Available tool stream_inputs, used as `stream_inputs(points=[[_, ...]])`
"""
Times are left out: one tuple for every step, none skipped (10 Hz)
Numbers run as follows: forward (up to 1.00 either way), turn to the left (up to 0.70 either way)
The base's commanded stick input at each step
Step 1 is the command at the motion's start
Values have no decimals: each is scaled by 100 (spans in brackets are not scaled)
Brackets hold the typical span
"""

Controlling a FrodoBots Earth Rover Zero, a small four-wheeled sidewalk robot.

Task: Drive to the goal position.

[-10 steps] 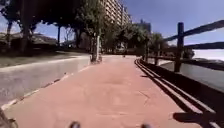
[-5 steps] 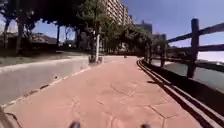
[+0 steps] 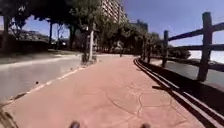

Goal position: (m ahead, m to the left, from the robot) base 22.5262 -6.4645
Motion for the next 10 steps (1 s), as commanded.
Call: stream_inputs(points=[[100,0],[100,0],[100,0],[100,0],[100,0],[100,0],[100,0],[100,0],[100,0],[100,0]])
